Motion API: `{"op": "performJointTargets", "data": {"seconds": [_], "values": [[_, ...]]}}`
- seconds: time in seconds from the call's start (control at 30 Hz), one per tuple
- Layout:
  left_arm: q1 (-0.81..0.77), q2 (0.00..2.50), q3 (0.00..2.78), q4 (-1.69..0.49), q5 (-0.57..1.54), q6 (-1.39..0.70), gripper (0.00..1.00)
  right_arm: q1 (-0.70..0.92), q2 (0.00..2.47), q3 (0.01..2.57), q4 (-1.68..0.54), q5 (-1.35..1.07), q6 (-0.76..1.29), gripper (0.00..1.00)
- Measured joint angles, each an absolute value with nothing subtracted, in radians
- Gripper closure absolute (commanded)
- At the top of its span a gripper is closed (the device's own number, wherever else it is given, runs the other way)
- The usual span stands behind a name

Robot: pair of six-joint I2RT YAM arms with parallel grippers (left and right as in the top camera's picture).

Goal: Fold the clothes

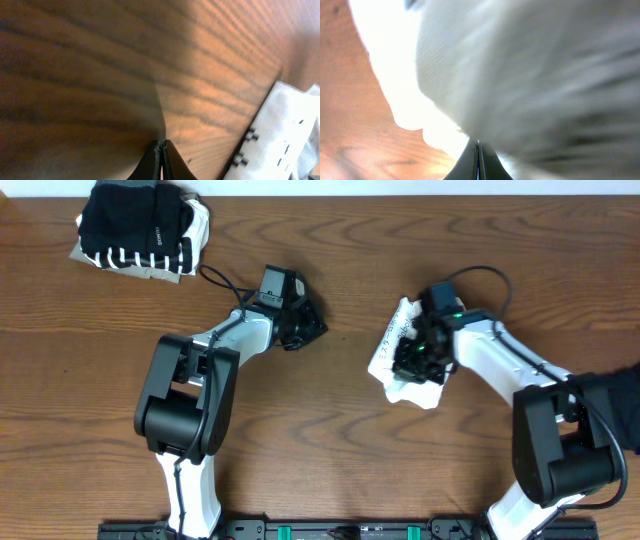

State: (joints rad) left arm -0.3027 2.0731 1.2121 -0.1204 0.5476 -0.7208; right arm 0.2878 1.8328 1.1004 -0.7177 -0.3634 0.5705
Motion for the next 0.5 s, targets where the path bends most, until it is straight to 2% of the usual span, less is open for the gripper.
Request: {"op": "performJointTargets", "data": {"seconds": [0.2,0.23,0.27,0.3,0.33,0.37,0.4,0.43,0.47,0.5], "values": [[-0.302,2.005,1.200,-0.222,0.546,-0.592,0.94,0.270,1.809,1.156,-0.813,-0.356,0.570,0.97],[-0.302,1.986,1.200,-0.228,0.546,-0.574,0.94,0.257,1.792,1.173,-0.839,-0.346,0.569,0.93],[-0.302,1.964,1.200,-0.229,0.547,-0.556,0.93,0.242,1.769,1.193,-0.868,-0.335,0.565,0.83],[-0.302,1.946,1.200,-0.228,0.548,-0.538,0.87,0.226,1.741,1.209,-0.891,-0.319,0.565,0.67],[-0.303,1.926,1.200,-0.228,0.552,-0.517,0.69,0.207,1.707,1.225,-0.915,-0.304,0.558,0.35],[-0.304,1.913,1.200,-0.227,0.556,-0.492,0.47,0.190,1.677,1.234,-0.925,-0.293,0.555,0.20],[-0.307,1.901,1.200,-0.227,0.569,-0.470,0.29,0.167,1.638,1.242,-0.934,-0.284,0.549,0.11],[-0.311,1.895,1.200,-0.227,0.579,-0.451,0.19,0.148,1.607,1.247,-0.942,-0.278,0.543,0.04],[-0.316,1.893,1.200,-0.227,0.591,-0.435,0.07,0.129,1.576,1.250,-0.952,-0.272,0.537,0.02],[-0.324,1.893,1.200,-0.228,0.604,-0.415,0.02,0.101,1.541,1.253,-0.968,-0.268,0.531,0.01]]}}
